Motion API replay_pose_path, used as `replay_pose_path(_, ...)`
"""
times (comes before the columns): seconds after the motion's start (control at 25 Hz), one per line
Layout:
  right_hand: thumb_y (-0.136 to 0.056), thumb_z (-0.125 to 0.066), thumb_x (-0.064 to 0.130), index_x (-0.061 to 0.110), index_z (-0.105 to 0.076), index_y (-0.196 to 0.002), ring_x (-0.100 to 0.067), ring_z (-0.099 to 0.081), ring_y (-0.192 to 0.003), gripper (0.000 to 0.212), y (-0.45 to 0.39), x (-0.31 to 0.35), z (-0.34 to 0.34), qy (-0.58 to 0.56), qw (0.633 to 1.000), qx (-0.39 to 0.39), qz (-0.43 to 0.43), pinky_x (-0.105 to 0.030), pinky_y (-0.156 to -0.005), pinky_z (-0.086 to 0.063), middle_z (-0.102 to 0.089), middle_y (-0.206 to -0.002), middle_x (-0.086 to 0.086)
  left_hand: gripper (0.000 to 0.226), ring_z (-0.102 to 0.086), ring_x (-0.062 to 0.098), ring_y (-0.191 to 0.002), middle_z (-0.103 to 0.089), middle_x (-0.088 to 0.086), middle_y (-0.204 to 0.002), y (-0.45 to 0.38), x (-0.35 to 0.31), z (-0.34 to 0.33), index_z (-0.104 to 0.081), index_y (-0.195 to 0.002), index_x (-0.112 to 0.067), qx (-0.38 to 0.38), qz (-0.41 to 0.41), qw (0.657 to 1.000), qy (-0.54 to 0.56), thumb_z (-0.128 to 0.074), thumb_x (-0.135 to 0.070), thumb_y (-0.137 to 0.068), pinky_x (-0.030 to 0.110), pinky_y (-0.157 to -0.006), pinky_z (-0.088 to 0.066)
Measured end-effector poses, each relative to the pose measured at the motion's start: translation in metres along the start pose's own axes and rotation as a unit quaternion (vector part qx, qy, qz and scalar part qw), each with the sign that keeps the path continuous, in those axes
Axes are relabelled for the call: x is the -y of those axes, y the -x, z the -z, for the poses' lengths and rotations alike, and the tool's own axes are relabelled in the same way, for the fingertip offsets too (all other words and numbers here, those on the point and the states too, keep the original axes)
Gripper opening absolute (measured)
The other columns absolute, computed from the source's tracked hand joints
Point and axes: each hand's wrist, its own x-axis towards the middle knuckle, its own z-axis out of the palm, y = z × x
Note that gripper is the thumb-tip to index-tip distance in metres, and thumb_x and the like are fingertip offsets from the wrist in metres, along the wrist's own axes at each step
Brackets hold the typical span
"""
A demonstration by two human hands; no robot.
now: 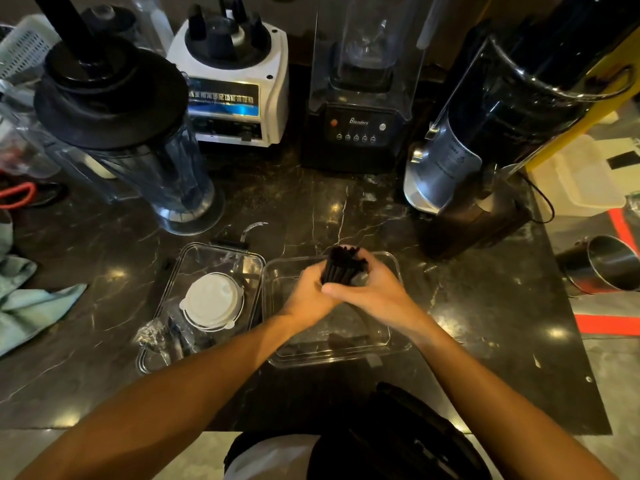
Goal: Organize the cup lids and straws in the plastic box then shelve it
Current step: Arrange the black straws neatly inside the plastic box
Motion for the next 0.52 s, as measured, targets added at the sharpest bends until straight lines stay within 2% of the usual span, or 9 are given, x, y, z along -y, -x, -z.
replay_pose_path(0.08,-0.073,-0.092,0.035,0.028,-0.069,-0.125,0.019,-0.042,-0.133,0.058,-0.005,-0.006,-0.006,-0.007,1.000,0.002,0.009,-0.017,-0.113,-0.034,-0.064,-0.134,0.017,0.028,-0.072,0.010,-0.102,-0.074,0.005,-0.107,0.002,0.003,-0.006,-0.072,-0.112,-0.012,0.021,-0.016,0.999,-0.021,-0.072,0.002,-0.088,0.033,-0.089,-0.060)
replay_pose_path(0.12,-0.071,-0.090,0.040,0.029,-0.075,-0.114,0.016,-0.040,-0.138,0.048,-0.008,-0.009,-0.009,-0.005,1.000,-0.010,0.020,-0.023,-0.118,-0.031,-0.065,-0.137,0.016,0.032,-0.071,0.007,-0.105,-0.074,0.004,-0.110,0.003,0.003,-0.010,-0.070,-0.114,-0.017,0.025,-0.017,0.999,-0.026,-0.073,0.002,-0.088,0.031,-0.091,-0.059)
replay_pose_path(0.2,-0.070,-0.085,0.043,0.033,-0.077,-0.097,0.005,-0.053,-0.134,0.030,-0.011,-0.011,-0.012,-0.032,0.998,-0.033,0.033,-0.030,-0.117,-0.039,-0.071,-0.131,0.011,0.034,-0.071,0.009,-0.108,-0.074,0.002,-0.111,0.000,0.003,-0.013,-0.069,-0.113,-0.027,0.018,-0.013,0.999,-0.028,-0.074,-0.005,-0.087,0.035,-0.095,-0.058)
replay_pose_path(0.24,-0.072,-0.084,0.038,0.034,-0.075,-0.094,0.000,-0.061,-0.126,0.024,-0.011,-0.011,-0.013,-0.044,0.998,-0.036,0.039,-0.031,-0.112,-0.045,-0.074,-0.125,0.008,0.030,-0.071,0.014,-0.108,-0.074,0.004,-0.109,-0.002,0.003,-0.013,-0.071,-0.108,-0.030,0.012,-0.010,0.999,-0.031,-0.074,-0.010,-0.086,0.042,-0.094,-0.059)
replay_pose_path(0.32,-0.077,-0.084,0.024,0.032,-0.074,-0.095,-0.005,-0.067,-0.116,0.022,-0.012,-0.012,-0.014,-0.042,0.997,-0.026,0.058,-0.028,-0.104,-0.050,-0.074,-0.119,0.006,0.030,-0.072,0.022,-0.108,-0.074,0.004,-0.106,-0.003,0.005,-0.010,-0.071,-0.102,-0.032,0.017,-0.001,0.999,-0.036,-0.074,-0.010,-0.083,0.050,-0.094,-0.059)
replay_pose_path(0.44,-0.078,-0.084,0.020,0.022,-0.074,-0.097,-0.004,-0.063,-0.119,0.022,-0.012,-0.017,-0.017,-0.019,0.997,-0.024,0.065,-0.019,-0.103,-0.045,-0.069,-0.125,0.005,0.041,-0.071,0.018,-0.108,-0.073,-0.003,-0.104,-0.002,0.010,-0.008,-0.069,-0.105,-0.029,0.049,0.010,0.998,-0.023,-0.074,0.005,-0.083,0.048,-0.097,-0.058)
replay_pose_path(0.52,-0.078,-0.083,0.019,0.023,-0.073,-0.097,-0.004,-0.064,-0.117,0.022,-0.013,-0.019,-0.019,-0.022,0.997,-0.031,0.064,-0.016,-0.100,-0.045,-0.069,-0.124,0.004,0.043,-0.071,0.011,-0.105,-0.073,-0.007,-0.102,-0.002,0.010,-0.007,-0.068,-0.106,-0.029,0.058,0.016,0.998,-0.024,-0.073,0.008,-0.084,0.042,-0.097,-0.059)
